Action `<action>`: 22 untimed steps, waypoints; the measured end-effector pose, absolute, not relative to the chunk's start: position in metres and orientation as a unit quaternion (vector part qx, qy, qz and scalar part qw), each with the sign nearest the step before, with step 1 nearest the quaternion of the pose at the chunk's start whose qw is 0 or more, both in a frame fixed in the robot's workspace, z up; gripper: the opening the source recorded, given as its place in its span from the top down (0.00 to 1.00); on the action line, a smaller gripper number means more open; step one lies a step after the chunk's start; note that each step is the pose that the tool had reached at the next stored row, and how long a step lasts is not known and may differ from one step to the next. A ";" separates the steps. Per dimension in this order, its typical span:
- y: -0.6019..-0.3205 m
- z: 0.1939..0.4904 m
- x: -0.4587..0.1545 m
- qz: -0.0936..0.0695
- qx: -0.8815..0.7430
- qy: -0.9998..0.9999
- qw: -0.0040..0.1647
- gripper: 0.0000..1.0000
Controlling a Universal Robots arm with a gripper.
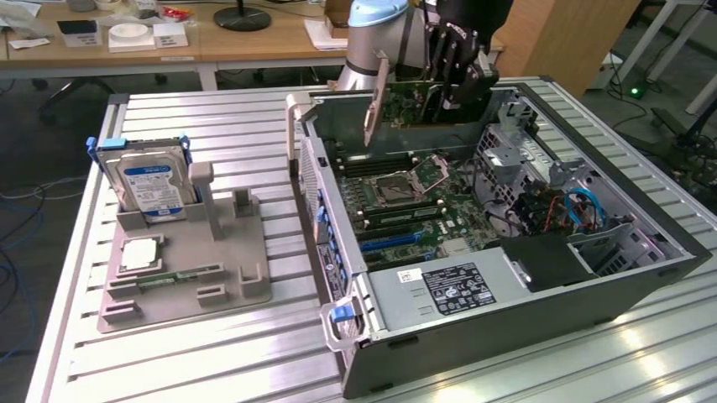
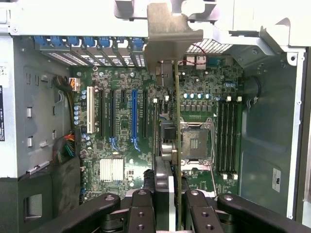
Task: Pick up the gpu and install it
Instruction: 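Insert the gpu into the slot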
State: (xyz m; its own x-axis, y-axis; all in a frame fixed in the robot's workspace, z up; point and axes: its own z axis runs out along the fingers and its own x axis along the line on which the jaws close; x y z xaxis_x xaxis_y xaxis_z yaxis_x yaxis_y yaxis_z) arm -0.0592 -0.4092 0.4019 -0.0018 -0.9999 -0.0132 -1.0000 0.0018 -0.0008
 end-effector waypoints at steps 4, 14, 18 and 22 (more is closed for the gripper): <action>-0.409 0.402 -0.059 0.004 -0.706 0.708 0.005 0.72; -0.409 0.398 -0.059 -0.010 -0.706 0.708 0.019 0.72; -0.408 0.396 -0.059 -0.013 -0.702 0.712 0.022 0.72; -0.408 0.395 -0.059 -0.014 -0.690 0.723 0.022 0.72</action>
